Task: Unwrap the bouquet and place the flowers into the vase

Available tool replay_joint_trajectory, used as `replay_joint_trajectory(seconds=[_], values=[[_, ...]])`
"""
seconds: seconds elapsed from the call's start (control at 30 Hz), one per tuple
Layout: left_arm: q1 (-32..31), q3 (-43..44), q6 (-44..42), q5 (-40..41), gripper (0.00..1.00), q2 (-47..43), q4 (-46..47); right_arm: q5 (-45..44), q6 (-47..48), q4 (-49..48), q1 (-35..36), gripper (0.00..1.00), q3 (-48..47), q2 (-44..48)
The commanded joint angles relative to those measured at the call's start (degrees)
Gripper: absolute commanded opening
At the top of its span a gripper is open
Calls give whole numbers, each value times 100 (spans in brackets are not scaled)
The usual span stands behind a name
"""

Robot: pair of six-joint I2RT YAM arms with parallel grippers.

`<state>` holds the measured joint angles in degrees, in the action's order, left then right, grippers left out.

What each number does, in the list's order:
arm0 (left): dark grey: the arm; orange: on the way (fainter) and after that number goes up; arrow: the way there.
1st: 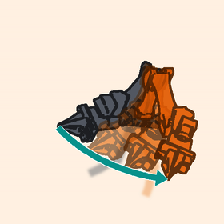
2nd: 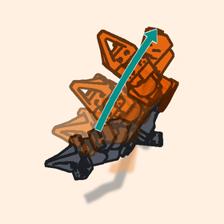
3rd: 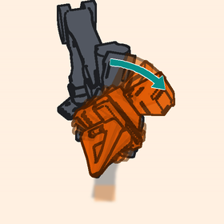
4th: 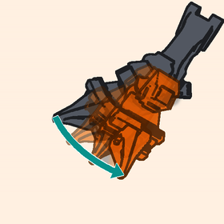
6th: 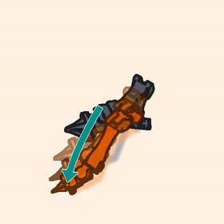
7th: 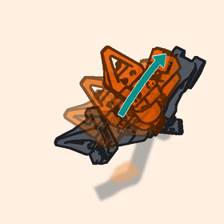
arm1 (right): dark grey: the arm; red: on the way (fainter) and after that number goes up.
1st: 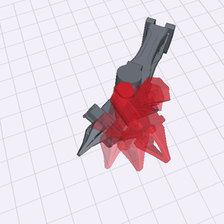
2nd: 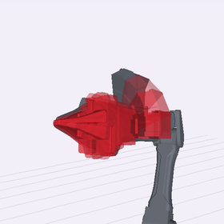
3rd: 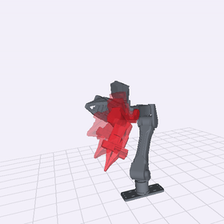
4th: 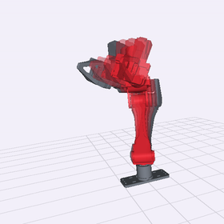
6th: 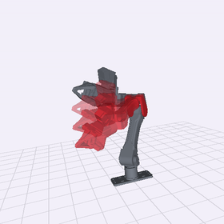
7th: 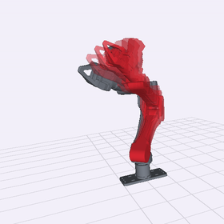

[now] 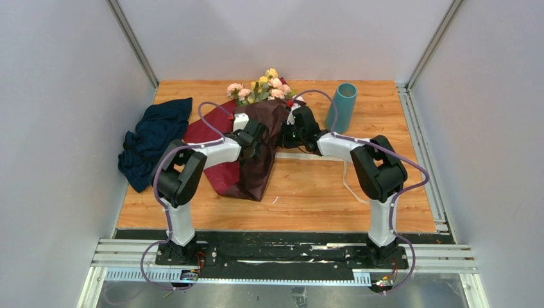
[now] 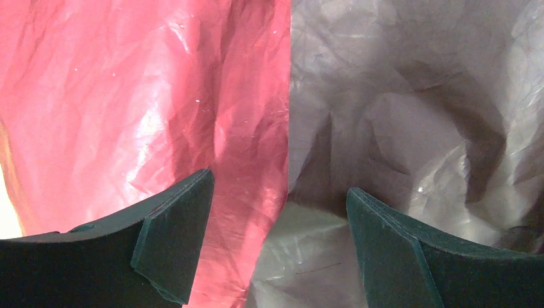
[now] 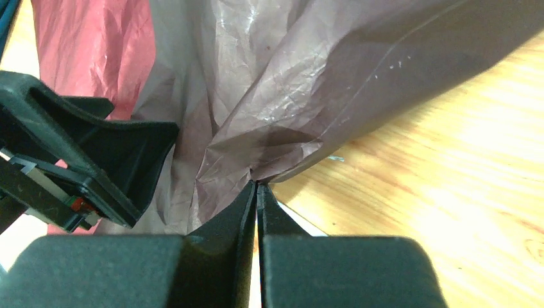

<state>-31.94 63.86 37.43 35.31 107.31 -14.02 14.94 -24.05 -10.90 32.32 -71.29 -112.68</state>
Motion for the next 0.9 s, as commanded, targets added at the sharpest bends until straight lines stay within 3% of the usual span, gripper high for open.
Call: replay_joint_trajectory(seconds=[0.0, 0.17, 0.4, 0.5, 0.63, 0.7, 0.73, 0.8, 0.87], values=[[48, -64, -256, -355, 84, -159, -50, 128, 162, 171, -115, 9, 12, 253], [81, -576, -726, -1241, 85, -602, 935, 230, 119, -86, -81, 16, 724, 1106], [84, -807, -583, -2000, 81, -825, 1374, 51, 290, 49, -27, 17, 1271, 2032], [83, -697, -590, -2057, 75, -676, 1376, 18, 310, 80, -23, 17, 1430, 2272], [83, -712, -483, -2273, 53, -623, 1607, -50, 348, 117, -24, 17, 1627, 2507], [83, -701, -467, -2445, 33, -601, 1691, -97, 373, 138, -28, 17, 1723, 2617], [84, -674, -467, -2527, 17, -580, 1698, -123, 389, 152, -38, 17, 1751, 2664], [76, -620, -461, -2704, 1, -566, 1688, -163, 410, 194, -32, 18, 1792, 2739], [43, -617, -420, -2768, 0, -636, 1687, -187, 419, 210, -33, 17, 1838, 2823]])
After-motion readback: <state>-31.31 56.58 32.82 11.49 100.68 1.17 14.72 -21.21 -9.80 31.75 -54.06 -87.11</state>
